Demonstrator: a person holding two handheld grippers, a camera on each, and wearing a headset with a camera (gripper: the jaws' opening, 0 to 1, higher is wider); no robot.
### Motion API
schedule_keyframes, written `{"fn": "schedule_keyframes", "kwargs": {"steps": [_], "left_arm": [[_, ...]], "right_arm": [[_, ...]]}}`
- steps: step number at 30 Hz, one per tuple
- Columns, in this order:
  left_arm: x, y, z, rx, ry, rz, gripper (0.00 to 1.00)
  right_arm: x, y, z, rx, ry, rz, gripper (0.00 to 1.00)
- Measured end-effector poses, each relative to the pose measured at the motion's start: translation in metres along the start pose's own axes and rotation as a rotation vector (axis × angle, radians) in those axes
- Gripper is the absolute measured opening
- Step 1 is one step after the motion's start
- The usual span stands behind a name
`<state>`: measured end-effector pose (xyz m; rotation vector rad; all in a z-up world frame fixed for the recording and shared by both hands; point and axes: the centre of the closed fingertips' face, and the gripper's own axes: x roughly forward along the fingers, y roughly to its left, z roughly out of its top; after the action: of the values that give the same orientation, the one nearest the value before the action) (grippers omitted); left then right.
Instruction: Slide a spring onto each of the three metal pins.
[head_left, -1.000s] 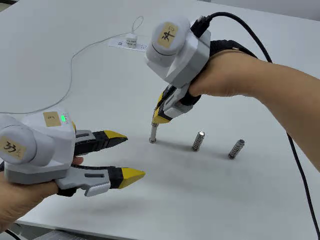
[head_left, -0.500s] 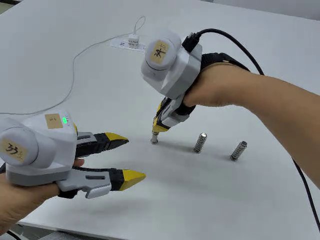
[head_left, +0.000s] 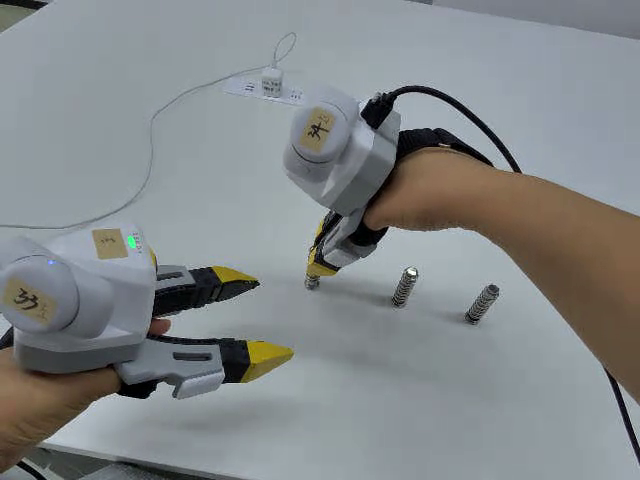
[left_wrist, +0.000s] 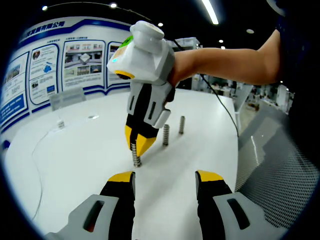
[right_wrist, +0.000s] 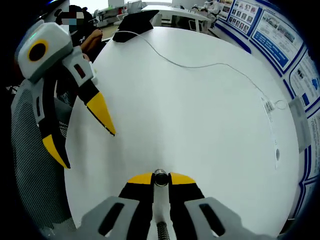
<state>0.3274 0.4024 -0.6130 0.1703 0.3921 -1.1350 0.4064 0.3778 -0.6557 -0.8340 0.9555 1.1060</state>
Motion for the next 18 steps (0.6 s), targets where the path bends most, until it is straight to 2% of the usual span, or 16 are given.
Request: {"fn": "schedule_keyframes", "kwargs": {"steps": [18], "left_arm": [[0.001, 0.001, -0.001, -0.005, 0.000, 0.001, 0.50]], "right_arm": [[0.002, 0.007, -0.012, 0.016, 0.005, 0.003, 0.15]]}}
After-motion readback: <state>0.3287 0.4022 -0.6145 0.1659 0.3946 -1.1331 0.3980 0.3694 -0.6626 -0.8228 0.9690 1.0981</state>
